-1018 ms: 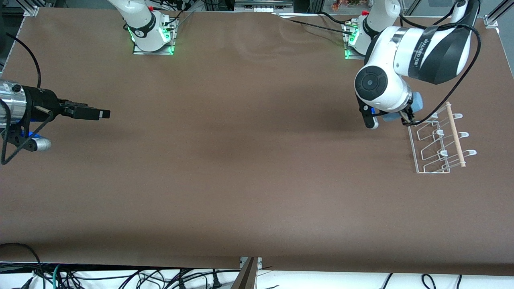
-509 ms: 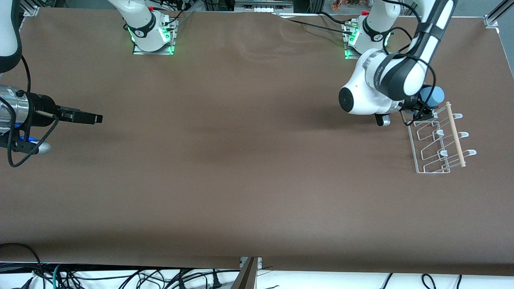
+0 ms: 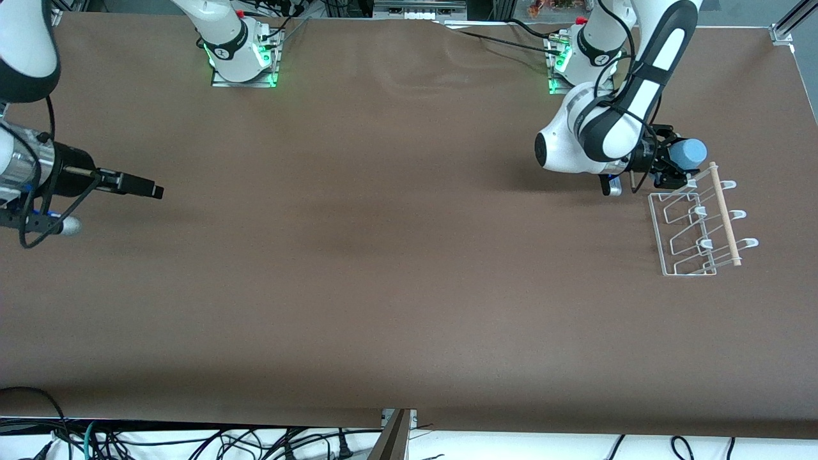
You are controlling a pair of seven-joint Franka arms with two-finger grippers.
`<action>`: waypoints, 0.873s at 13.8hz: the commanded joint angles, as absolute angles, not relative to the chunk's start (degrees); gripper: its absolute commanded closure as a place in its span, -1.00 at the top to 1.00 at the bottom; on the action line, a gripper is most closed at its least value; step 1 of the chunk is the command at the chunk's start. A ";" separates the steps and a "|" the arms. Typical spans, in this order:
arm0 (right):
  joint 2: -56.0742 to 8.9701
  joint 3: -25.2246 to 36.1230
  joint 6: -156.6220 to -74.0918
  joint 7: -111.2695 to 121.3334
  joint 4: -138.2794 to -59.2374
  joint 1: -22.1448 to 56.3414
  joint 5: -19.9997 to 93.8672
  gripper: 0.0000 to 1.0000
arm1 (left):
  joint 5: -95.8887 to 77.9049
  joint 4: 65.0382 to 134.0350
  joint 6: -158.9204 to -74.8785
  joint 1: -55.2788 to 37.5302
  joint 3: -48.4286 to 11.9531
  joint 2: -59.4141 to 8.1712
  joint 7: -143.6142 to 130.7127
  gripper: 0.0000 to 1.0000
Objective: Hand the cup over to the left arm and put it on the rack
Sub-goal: 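Carry the cup with the left gripper over the wire rack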
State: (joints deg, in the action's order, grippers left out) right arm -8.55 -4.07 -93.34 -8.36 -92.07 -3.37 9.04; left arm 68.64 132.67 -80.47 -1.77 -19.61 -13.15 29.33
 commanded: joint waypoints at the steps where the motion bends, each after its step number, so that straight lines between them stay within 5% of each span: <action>1: 2.00 -4.31 -102.54 -5.98 -107.20 -3.25 5.99 0.97 | 74.42 134.91 -86.02 2.71 -19.16 -11.60 29.00 -1.00; 12: 4.75 -4.31 -102.57 -6.33 -108.72 5.89 -2.02 0.97 | 77.43 139.39 -89.30 4.92 -17.84 -12.56 23.03 -1.00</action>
State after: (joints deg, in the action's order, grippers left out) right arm 3.00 -4.58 -102.99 -6.46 -107.70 5.55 -1.38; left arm 75.74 138.06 -88.07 4.54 -18.28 -13.15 24.34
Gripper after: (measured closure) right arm 0.009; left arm 0.247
